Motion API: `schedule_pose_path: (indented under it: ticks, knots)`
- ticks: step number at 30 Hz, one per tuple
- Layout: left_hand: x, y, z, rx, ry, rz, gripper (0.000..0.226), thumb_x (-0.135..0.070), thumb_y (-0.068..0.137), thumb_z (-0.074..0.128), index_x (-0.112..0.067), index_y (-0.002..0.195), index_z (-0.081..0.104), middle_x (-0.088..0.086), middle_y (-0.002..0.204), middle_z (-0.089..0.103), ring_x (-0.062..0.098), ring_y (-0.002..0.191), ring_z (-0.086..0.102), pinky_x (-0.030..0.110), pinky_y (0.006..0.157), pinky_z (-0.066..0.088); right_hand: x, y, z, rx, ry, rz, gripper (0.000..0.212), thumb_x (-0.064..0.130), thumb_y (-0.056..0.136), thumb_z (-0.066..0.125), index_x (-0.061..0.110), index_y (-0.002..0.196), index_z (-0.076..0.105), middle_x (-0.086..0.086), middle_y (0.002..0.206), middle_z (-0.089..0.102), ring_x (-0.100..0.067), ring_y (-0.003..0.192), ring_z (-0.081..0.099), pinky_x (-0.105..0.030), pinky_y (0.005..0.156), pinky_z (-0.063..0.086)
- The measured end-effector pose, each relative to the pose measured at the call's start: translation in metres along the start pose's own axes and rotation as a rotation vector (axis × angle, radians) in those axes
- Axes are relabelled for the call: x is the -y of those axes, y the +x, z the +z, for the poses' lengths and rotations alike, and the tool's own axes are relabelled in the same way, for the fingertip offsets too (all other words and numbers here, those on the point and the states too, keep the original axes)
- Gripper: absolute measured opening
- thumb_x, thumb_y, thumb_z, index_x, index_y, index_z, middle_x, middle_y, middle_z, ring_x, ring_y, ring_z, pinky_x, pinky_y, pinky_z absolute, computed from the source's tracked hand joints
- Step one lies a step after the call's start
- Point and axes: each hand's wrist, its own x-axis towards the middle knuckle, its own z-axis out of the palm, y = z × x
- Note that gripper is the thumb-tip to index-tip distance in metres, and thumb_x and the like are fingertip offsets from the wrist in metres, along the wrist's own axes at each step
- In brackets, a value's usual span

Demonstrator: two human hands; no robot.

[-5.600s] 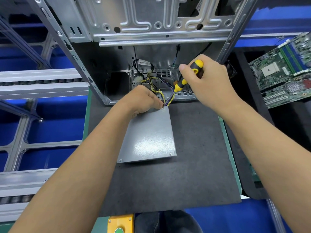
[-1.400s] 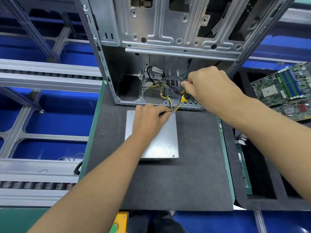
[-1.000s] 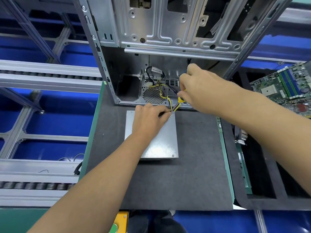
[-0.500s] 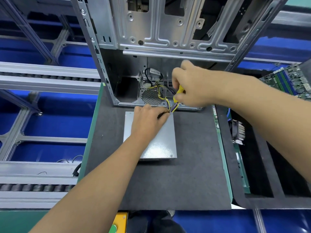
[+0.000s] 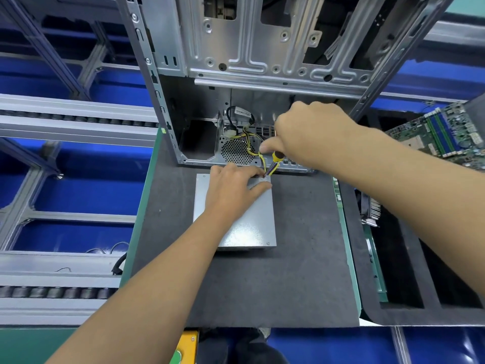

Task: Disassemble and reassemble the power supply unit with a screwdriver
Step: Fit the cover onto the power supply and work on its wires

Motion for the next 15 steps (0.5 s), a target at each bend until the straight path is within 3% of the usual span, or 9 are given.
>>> schedule_pose_path:
  ticks: [3, 4, 8, 10, 12, 14, 15]
  knots:
    - [0.0008, -0.001, 0.0009, -0.016, -0.003, 0.006, 0.027, -0.055, 0.087, 0.066, -0.032, 0.098, 0.073, -0.016, 0.096, 0.073, 0.017, 0.096, 0.057, 0.038, 0.092, 0.03, -0.0026, 0.0009, -0.0005, 0.059, 0.151, -0.096, 0.016, 0.031, 0.098, 0.054, 0.016, 0.104, 0.054, -0.007, 0.108, 0.041, -0.033, 0.097, 0.055, -0.043, 0.086, 0.047]
    - [0.0012, -0.0012, 0.001, -0.017, -0.005, 0.009, 0.027, -0.055, 0.087, 0.066, -0.031, 0.097, 0.073, -0.016, 0.096, 0.073, 0.017, 0.096, 0.057, 0.038, 0.092, 0.03, -0.0024, 0.0014, -0.0008, 0.045, 0.171, -0.112, 0.014, 0.026, 0.098, 0.053, 0.015, 0.107, 0.057, -0.006, 0.108, 0.041, -0.034, 0.1, 0.055, -0.045, 0.088, 0.047]
    - [0.0013, -0.0014, 0.0012, -0.013, -0.012, 0.009, 0.028, -0.057, 0.087, 0.065, -0.033, 0.098, 0.073, -0.016, 0.093, 0.073, 0.015, 0.095, 0.056, 0.038, 0.09, 0.031, -0.0007, 0.0013, -0.0001, 0.012, 0.001, -0.006, 0.042, 0.047, 0.102, 0.041, 0.015, 0.124, 0.058, -0.007, 0.081, 0.035, -0.036, 0.097, 0.053, -0.041, 0.075, 0.041]
    - [0.0019, -0.0013, 0.0017, -0.019, -0.022, 0.011, 0.028, -0.057, 0.086, 0.065, -0.033, 0.097, 0.073, -0.016, 0.092, 0.073, 0.015, 0.094, 0.056, 0.038, 0.089, 0.031, -0.0046, -0.0005, -0.0004, 0.075, 0.178, -0.032, 0.028, 0.04, 0.1, 0.05, 0.017, 0.116, 0.054, -0.01, 0.099, 0.041, -0.032, 0.096, 0.055, -0.043, 0.083, 0.045]
    - [0.0027, -0.0014, 0.0018, -0.023, -0.022, 0.017, 0.028, -0.057, 0.087, 0.065, -0.032, 0.097, 0.073, -0.016, 0.092, 0.073, 0.015, 0.093, 0.055, 0.039, 0.09, 0.032, -0.0067, 0.0001, 0.0002, 0.109, 0.265, -0.103, 0.008, 0.02, 0.095, 0.055, 0.022, 0.102, 0.052, -0.005, 0.11, 0.039, -0.026, 0.089, 0.054, -0.043, 0.087, 0.047]
    - [0.0024, -0.0008, 0.0027, -0.017, -0.02, 0.024, 0.028, -0.057, 0.087, 0.065, -0.032, 0.098, 0.073, -0.015, 0.093, 0.073, 0.016, 0.093, 0.056, 0.04, 0.09, 0.032, -0.006, 0.0018, 0.0015, 0.06, 0.194, -0.088, 0.002, 0.023, 0.097, 0.055, 0.02, 0.098, 0.055, -0.005, 0.102, 0.044, -0.033, 0.098, 0.057, -0.041, 0.081, 0.047]
    - [0.0018, -0.0009, 0.0026, -0.019, -0.022, 0.024, 0.029, -0.056, 0.087, 0.065, -0.032, 0.099, 0.073, -0.015, 0.093, 0.073, 0.016, 0.093, 0.056, 0.04, 0.091, 0.032, -0.0039, 0.0024, 0.0024, 0.008, 0.116, -0.067, 0.018, 0.035, 0.1, 0.053, 0.017, 0.101, 0.056, -0.007, 0.093, 0.044, -0.037, 0.1, 0.057, -0.04, 0.076, 0.045]
